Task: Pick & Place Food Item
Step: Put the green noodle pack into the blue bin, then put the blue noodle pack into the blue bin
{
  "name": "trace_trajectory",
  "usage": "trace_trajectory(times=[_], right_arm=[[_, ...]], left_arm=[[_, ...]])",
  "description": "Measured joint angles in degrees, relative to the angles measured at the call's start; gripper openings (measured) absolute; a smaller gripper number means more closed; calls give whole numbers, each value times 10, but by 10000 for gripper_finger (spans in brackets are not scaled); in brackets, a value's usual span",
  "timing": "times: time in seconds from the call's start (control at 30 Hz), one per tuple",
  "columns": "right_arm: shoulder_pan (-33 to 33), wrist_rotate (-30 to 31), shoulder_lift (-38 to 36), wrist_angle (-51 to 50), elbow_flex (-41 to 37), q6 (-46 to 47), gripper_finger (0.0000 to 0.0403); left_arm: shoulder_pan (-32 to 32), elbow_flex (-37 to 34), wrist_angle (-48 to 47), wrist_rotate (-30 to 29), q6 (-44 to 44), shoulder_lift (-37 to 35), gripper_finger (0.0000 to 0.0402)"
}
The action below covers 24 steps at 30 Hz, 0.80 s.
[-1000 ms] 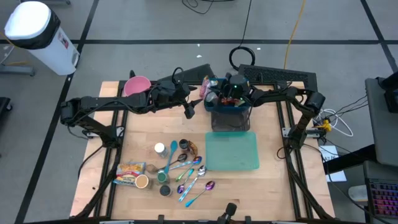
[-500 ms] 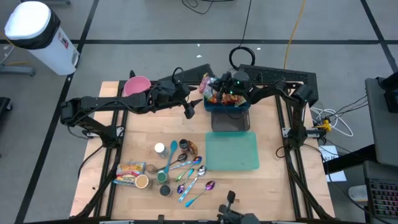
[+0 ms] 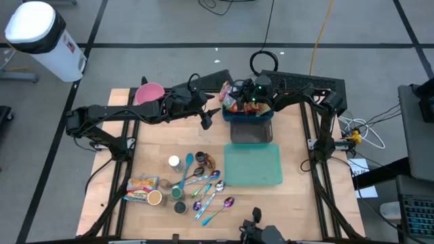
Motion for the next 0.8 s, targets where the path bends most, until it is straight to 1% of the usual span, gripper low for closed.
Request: trace_trajectory(times=[0.17, 0.3, 0.47, 0.57, 0.63, 0.73, 0.8], right_arm=[[-1, 1, -2, -4, 0, -3, 113], [4, 3, -27, -13, -2, -23, 188], [22, 5, -97, -56, -1, -88, 259], [39, 5, -146, -111, -2, -122, 287], [55, 5, -184, -142, -2, -130, 299], [85, 5, -245, -211, -1, -128, 305], [110, 6, -281, -273, -1, -123, 305]], left_arm=[[0, 0, 0, 0, -3, 0, 285], [0, 0, -6, 1, -2, 0, 285], [0, 0, -35, 1, -2, -5, 285], [0, 0, -69, 1, -2, -24, 285], [-2, 0, -113, 1, -12, -42, 285], [-10, 0, -213, 2, -43, -76, 285], [-20, 0, -316, 18, -77, -102, 285]])
